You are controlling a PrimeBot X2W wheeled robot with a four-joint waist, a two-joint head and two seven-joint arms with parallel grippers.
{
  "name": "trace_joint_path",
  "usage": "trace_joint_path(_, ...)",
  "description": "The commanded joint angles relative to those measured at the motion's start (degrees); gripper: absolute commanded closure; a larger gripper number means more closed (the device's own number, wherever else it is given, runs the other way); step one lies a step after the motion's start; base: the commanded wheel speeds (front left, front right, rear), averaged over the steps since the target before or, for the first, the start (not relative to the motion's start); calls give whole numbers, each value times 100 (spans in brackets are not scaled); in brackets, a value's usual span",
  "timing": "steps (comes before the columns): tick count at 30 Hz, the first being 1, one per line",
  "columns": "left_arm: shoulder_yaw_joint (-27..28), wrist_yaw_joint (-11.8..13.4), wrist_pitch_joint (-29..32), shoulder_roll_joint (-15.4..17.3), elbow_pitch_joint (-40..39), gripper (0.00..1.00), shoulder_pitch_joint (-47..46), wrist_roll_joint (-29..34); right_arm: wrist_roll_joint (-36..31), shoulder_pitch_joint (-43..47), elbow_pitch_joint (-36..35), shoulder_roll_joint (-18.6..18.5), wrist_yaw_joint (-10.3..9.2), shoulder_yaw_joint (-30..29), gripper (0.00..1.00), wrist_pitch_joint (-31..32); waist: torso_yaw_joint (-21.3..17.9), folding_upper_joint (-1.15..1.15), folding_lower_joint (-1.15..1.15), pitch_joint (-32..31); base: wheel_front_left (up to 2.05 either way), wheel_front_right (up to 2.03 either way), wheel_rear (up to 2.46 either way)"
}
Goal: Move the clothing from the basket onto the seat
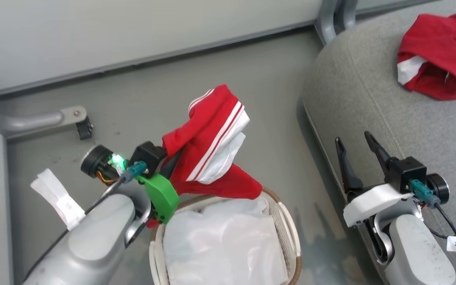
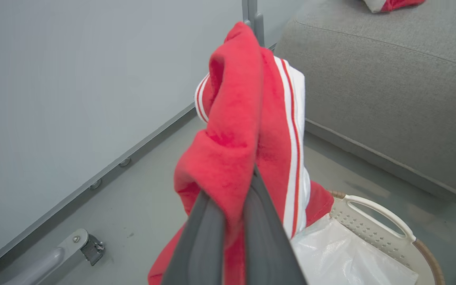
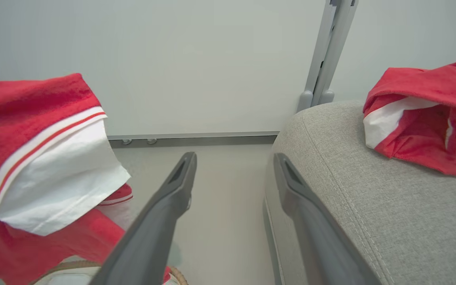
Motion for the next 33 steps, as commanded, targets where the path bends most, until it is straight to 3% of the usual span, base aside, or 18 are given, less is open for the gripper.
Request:
trace_joint_path(1, 13, 4, 51, 94, -138, 100, -131, -80, -23, 134, 34, -22, -8, 23, 0, -15, 259, 0, 0, -694, 0, 0, 0)
trace_joint_path(7, 77, 5, 359, 373, -739, 100, -484, -206, -30, 248, 111, -23, -8, 180, 0, -15, 290, 0, 0, -1057, 0, 0, 0)
trace_joint_path(17, 295, 7, 726, 434, -1226, 100, -1344, -372, -79, 87, 199, -22, -8, 522, 0, -15, 352, 0, 0, -1244, 0, 0, 0)
trace_joint_path(33, 108, 6, 919, -46, -1224, 100, -2170, -379, 564, -419, 52, -22, -7, 2166, 0, -15, 447, 0, 0, -1389, 0, 0, 0)
